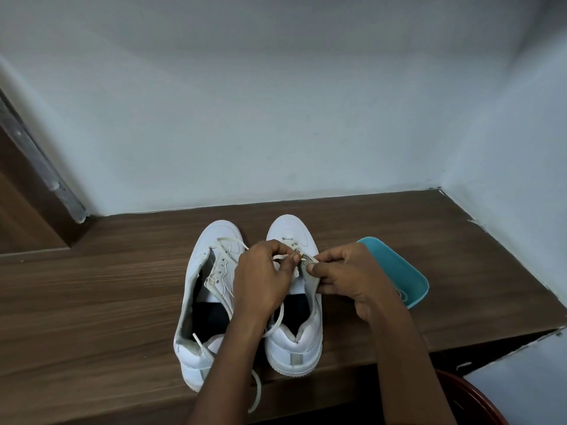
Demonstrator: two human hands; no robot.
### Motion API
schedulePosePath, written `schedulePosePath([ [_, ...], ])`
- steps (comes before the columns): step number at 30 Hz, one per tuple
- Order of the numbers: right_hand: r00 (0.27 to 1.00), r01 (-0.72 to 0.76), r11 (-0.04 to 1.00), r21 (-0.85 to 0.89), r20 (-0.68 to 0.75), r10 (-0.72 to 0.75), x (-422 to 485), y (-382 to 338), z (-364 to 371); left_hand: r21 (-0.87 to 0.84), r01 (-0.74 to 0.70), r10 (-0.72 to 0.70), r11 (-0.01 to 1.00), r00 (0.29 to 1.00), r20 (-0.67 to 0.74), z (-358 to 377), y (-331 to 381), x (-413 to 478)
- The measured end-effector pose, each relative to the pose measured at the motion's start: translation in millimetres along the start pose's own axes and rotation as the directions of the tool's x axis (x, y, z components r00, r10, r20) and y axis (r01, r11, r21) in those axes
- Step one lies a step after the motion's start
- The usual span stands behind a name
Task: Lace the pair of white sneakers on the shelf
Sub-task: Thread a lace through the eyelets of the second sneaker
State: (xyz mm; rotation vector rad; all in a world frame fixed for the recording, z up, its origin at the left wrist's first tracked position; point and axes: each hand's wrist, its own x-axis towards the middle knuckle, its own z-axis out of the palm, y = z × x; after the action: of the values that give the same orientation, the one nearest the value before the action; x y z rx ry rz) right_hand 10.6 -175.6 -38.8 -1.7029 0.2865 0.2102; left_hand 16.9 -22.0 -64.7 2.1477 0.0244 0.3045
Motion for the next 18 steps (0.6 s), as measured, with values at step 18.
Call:
schedulePosePath([
  [18, 0.99, 0.039, 0.996, 0.079, -0.141, -0.028, 3, 1, 8, 0.044, -0.062, 0.062, 0.997, 0.998, 0.0, -12, 6, 4],
])
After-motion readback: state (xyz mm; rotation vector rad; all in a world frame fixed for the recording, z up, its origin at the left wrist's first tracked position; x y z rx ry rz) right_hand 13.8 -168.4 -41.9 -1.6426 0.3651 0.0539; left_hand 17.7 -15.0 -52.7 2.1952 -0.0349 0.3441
